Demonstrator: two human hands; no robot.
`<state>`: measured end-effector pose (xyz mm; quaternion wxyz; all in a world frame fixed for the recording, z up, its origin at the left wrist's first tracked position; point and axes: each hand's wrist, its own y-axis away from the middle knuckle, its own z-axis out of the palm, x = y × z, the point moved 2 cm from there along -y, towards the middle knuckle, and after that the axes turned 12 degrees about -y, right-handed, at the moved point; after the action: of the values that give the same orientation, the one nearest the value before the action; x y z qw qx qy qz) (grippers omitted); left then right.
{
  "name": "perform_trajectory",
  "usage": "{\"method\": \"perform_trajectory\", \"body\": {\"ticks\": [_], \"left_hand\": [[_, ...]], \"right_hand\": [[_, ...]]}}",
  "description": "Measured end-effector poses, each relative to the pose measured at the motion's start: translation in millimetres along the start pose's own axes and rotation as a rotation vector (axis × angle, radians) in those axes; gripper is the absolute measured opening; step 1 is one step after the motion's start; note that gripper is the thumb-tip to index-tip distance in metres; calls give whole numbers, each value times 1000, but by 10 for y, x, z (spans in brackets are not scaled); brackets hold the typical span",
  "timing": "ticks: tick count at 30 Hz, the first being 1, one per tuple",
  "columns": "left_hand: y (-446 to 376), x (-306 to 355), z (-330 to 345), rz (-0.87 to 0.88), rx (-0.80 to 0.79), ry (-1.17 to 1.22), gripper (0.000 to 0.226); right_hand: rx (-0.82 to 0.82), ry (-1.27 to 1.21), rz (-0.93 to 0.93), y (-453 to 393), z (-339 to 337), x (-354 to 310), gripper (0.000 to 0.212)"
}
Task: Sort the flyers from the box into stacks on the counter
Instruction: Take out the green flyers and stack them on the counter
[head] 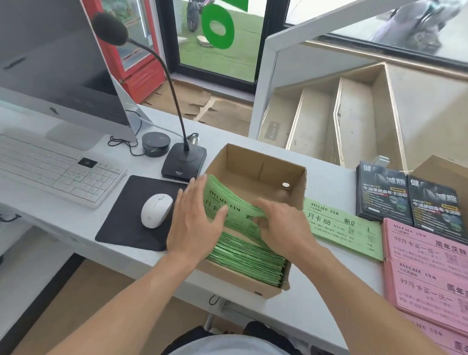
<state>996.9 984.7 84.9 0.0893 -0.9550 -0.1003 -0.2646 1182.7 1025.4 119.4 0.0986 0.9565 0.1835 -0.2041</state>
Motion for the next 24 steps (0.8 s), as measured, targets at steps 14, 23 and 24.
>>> {"method": "perform_trajectory", "body": {"ticks": [14, 23, 24], "left_hand": [[162, 1242, -36, 321, -527, 633, 26], [846, 1496, 1093, 15, -417, 723, 18], [898, 1508, 1138, 3, -371, 691, 20]], "right_hand": [[64, -280, 116, 1122, -1219, 1033, 22], [258, -696, 401, 1525, -803, 2059, 18], [284, -718, 397, 1537, -732, 2072, 18]]}}
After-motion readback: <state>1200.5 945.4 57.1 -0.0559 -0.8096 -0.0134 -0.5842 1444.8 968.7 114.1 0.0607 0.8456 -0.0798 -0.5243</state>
